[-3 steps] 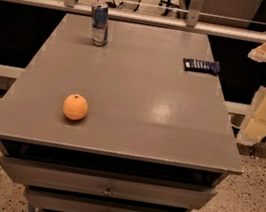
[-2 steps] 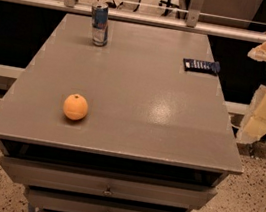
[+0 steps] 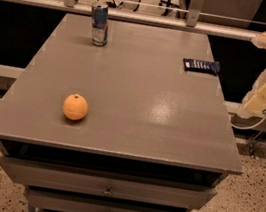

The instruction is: Move rxbar blueberry near orange

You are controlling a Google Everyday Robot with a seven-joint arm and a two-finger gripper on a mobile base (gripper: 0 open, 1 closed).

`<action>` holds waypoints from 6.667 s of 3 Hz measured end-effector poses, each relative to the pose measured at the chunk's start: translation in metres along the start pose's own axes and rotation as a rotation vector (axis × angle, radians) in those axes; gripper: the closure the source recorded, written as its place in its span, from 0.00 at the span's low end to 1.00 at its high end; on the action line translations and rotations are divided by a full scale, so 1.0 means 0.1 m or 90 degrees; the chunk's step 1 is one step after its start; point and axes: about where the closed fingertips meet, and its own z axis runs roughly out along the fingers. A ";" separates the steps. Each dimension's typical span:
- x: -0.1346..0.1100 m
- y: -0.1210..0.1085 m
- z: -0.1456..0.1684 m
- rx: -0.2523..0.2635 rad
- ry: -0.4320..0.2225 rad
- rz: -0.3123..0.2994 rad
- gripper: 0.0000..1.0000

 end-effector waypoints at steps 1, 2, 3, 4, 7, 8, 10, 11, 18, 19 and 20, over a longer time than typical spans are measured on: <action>-0.21 -0.22 0.27 -0.010 -0.067 -0.018 0.00; -0.48 -0.53 0.71 -0.021 -0.112 -0.012 0.00; -0.63 -0.70 1.04 -0.010 -0.115 0.021 0.00; -0.68 -0.91 1.38 0.008 -0.106 0.071 0.00; -0.35 -1.61 2.00 0.025 -0.126 0.222 0.00; -0.20 -1.75 2.10 0.033 -0.124 0.243 0.00; 0.10 -1.82 2.25 0.038 -0.101 0.256 0.31; 0.04 -1.74 2.26 0.027 -0.104 0.240 0.54; -1.38 1.39 1.28 -0.316 -0.357 -0.082 1.00; -1.53 1.54 1.29 -0.316 -0.371 -0.099 1.00; -1.66 1.59 1.36 -0.312 -0.374 -0.110 0.84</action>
Offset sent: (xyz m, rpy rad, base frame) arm 0.1258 0.0705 -0.0370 0.2117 -0.0256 0.0766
